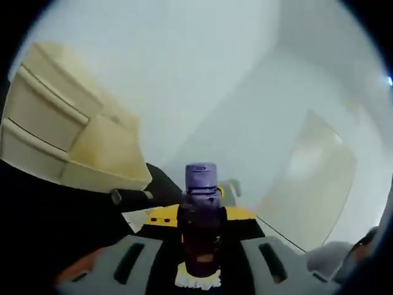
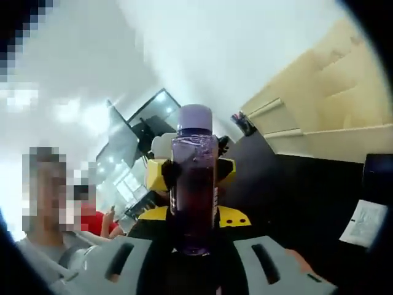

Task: Open the drawer, pick up the cosmetic bottles from the table one by one, place them into the drawer, release the gripper, close the drawer, and move the gripper away

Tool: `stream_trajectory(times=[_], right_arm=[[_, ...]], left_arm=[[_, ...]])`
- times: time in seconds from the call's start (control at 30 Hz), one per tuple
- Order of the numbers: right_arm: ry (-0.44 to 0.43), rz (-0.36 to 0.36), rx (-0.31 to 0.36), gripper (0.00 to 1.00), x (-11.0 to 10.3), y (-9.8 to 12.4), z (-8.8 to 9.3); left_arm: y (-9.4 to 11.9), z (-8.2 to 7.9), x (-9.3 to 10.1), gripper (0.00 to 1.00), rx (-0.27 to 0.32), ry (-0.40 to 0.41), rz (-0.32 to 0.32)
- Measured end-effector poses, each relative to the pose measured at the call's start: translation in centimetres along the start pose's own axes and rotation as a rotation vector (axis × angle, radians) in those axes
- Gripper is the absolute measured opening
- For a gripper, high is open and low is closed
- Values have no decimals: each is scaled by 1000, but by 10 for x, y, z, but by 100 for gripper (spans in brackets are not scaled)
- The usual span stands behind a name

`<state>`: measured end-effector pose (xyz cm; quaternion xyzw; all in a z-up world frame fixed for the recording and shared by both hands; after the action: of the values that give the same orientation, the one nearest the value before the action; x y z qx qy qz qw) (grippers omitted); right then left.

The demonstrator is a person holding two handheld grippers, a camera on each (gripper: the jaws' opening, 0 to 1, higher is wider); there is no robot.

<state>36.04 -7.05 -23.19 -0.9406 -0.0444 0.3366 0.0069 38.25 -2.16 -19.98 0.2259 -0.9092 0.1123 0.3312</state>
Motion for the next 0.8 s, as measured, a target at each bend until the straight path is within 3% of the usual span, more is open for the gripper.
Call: stream_trajectory(times=[0.1, 0.17, 0.3, 0.33, 0.4, 0.53, 0.8], right_arm=[[90, 7, -9, 25, 0, 3, -3], [133, 45, -46, 25, 1, 11, -5], [155, 82, -30, 30, 0, 38, -21], [155, 93, -23, 33, 1, 43, -24], [212, 125, 53, 34, 1, 55, -38], [219, 73, 176, 34, -19, 68, -59], [371, 116, 130, 32, -41, 57, -63]], left_arm=[[-1, -1, 5, 20, 4, -47, -8], [-1, -2, 4, 20, 3, -102, -49], [1, 1, 4, 20, 13, -167, -104], [2, 2, 5, 20, 14, -179, -96], [3, 5, 10, 20, 8, -186, -54], [4, 12, 19, 20, -22, -209, 31], [-3, 26, 27, 20, -93, -257, 94]])
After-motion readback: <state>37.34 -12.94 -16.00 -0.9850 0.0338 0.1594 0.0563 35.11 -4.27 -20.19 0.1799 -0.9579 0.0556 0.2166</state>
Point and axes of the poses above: the point that each gripper's makers call its tool centre point, and the gripper's own axes: y roughly backward along the fingers, x roughly to its right, z roughly out of its underside, the point moved 5 cm from there along y, roughly backward along the fingers, and after that the axes turned 4 degrees about -z, right-handed, at the moved point
